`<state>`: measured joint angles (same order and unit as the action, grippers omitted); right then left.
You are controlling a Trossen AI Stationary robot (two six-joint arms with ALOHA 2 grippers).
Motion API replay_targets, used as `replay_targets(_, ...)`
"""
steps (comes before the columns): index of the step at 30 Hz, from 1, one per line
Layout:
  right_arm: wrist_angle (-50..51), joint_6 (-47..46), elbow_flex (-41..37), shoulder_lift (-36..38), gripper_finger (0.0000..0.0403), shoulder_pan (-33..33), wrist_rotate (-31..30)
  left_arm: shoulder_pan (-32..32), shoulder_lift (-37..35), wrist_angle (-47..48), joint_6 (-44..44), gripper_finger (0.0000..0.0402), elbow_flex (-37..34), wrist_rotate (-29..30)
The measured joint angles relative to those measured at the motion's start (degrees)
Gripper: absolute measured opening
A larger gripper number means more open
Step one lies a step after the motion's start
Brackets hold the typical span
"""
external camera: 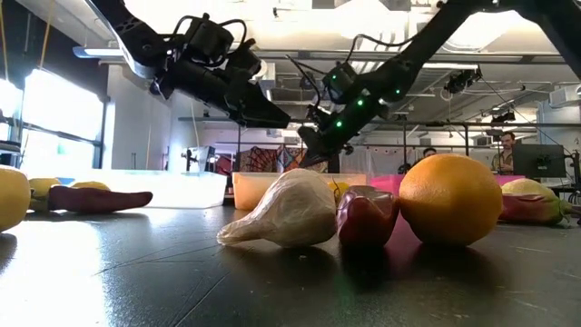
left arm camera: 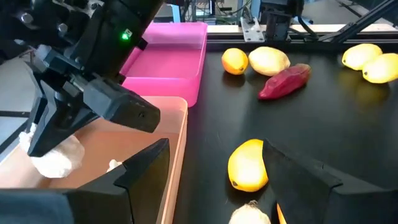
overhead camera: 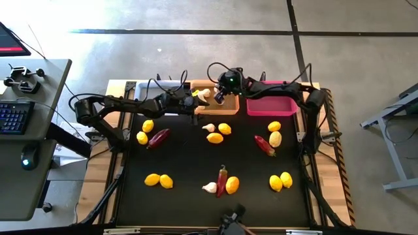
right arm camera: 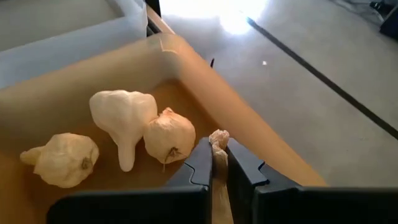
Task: Sort produce into baskets
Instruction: Put the white garlic into the orange bin
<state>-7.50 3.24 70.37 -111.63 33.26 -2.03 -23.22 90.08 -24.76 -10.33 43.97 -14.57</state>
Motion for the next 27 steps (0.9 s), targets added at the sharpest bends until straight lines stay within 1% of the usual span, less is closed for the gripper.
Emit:
replay_targets(7, 0.66, -1.79, 0.17, -0.79, 0.0011, 0.4, 2.03, 0.0, 0.0, -0.04, 0.06, 0.0244, 0.0, -0.02)
replay_targets(14, 2.6, -1.79, 0.17, -0.82, 0.0035, 0.5, 2.69, 0.02, 0.0, -0.38, 0.15, 0.0244, 0.0, -0.02)
replay_targets(22, 2.59, -1.77, 0.15, -0.83, 0.0085, 0.5, 2.6, 0.02, 0.0, -0.38, 0.14, 0.0244, 0.0, -0.02)
replay_targets(27, 2.6, -1.77, 0.13, -0.83, 0.0136, 0.08, -0.72, 0.02, 0.0, -0.79, 0.1, 0.0244, 0.0, -0.02)
